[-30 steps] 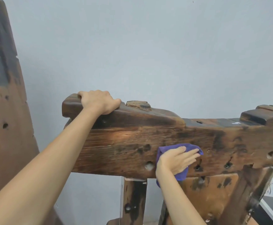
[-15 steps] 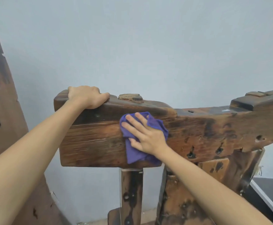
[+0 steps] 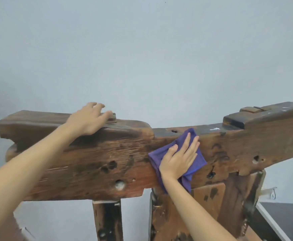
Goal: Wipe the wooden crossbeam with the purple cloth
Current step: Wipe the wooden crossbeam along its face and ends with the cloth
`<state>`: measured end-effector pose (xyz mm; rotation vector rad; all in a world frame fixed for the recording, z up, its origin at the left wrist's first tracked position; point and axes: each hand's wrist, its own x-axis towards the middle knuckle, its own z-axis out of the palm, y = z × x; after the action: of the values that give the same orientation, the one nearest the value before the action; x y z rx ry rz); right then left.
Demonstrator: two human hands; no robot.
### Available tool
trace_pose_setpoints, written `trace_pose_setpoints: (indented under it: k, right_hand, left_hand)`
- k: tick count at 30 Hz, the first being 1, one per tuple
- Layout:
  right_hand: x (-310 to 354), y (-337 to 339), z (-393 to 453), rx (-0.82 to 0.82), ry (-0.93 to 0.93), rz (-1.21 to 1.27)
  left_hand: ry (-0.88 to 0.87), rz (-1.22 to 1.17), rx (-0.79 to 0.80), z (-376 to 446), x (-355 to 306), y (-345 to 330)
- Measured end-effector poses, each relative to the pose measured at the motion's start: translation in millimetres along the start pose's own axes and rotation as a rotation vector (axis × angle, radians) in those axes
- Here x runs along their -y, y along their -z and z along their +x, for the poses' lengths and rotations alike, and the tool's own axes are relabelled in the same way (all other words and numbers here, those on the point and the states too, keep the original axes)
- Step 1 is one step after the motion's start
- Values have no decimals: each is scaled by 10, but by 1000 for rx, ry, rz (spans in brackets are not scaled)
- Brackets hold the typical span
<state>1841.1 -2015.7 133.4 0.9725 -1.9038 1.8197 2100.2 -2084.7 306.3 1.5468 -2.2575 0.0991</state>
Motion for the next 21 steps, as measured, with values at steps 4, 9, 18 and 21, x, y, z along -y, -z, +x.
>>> trace_pose_setpoints:
  k: [4,9,18,21]
  right_hand:
    - [-173,-114,-275,129,220,-36]
    - [-1509,301,607,534,1445,-207]
    - [-2715,1212,2354,204,516,-269]
    - [-2532,1104,2364,-66,-255,-32]
  left_hand:
    - [-142,202,45,179,-1334,-632]
    - [-47,209,206,452,-1492,-715]
    - [145,390,17,434,-1511,-781]
    - [171,396,-2,422,-1570,-809]
